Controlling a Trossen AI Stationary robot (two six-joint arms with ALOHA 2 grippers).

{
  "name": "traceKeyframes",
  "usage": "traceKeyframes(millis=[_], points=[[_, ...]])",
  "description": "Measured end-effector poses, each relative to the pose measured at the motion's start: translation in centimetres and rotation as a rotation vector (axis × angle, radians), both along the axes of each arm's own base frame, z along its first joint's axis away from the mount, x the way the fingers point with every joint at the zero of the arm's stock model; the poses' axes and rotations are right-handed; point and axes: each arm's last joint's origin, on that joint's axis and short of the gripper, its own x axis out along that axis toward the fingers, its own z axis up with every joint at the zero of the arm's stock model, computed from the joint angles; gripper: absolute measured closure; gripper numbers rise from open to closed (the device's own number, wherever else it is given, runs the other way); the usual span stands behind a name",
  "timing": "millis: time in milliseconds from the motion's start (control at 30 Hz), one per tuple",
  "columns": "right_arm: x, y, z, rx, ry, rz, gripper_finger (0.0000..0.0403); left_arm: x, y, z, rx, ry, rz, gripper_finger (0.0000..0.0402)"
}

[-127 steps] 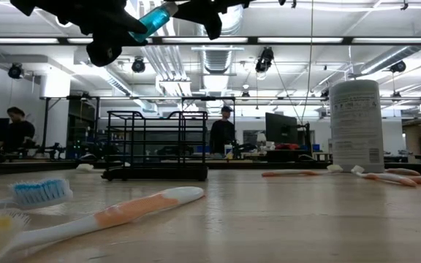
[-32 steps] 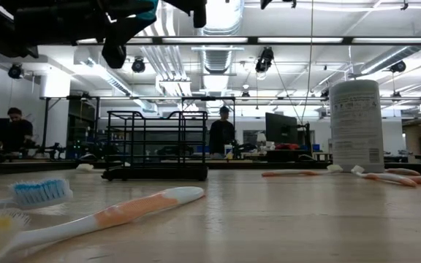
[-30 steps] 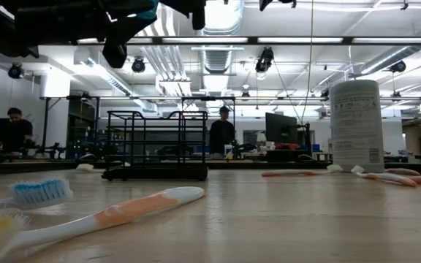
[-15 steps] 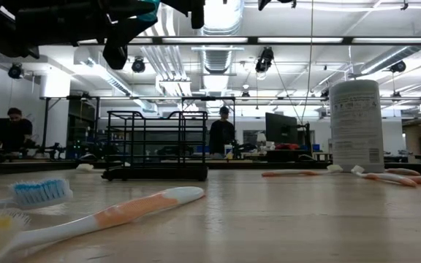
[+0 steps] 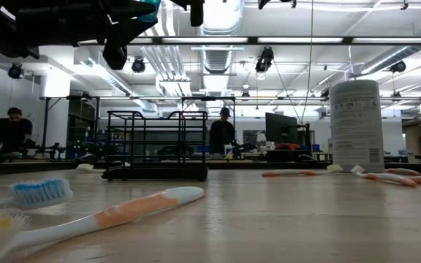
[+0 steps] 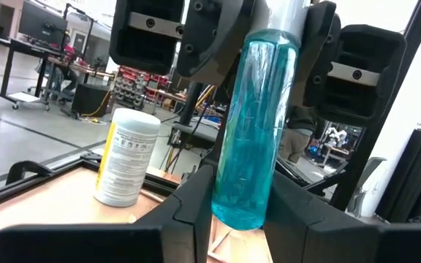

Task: Pick & Place toothbrushing station
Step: Put the blue mouthwash into the middle section of the wire organizer

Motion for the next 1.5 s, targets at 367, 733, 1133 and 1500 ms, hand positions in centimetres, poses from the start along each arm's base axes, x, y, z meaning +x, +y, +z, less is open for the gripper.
traceKeyframes(millis=[367, 733, 1133, 1500], points=[[0.0, 0.1, 0.1, 0.005, -0.013, -0.001, 0.03, 0.0, 0.0, 0.0, 0.001, -0.004, -0.004, 0.0303], [-0.1, 0.1, 0.2, 0.002, 0.0, -0.001, 0.029, 0.0, 0.0, 0.0, 0.001, 0.001, -0.006, 0.0303], [-1.3, 0.1, 1.1, -0.03, 0.052, -0.002, 0.0291, 0.0, 0.0, 0.0, 0.003, -0.004, -0.006, 0.0303], [-1.4, 0.2, 1.2, -0.026, 0.057, -0.002, 0.0294, 0.0, 0.0, 0.0, 0.003, -0.005, -0.006, 0.0303]])
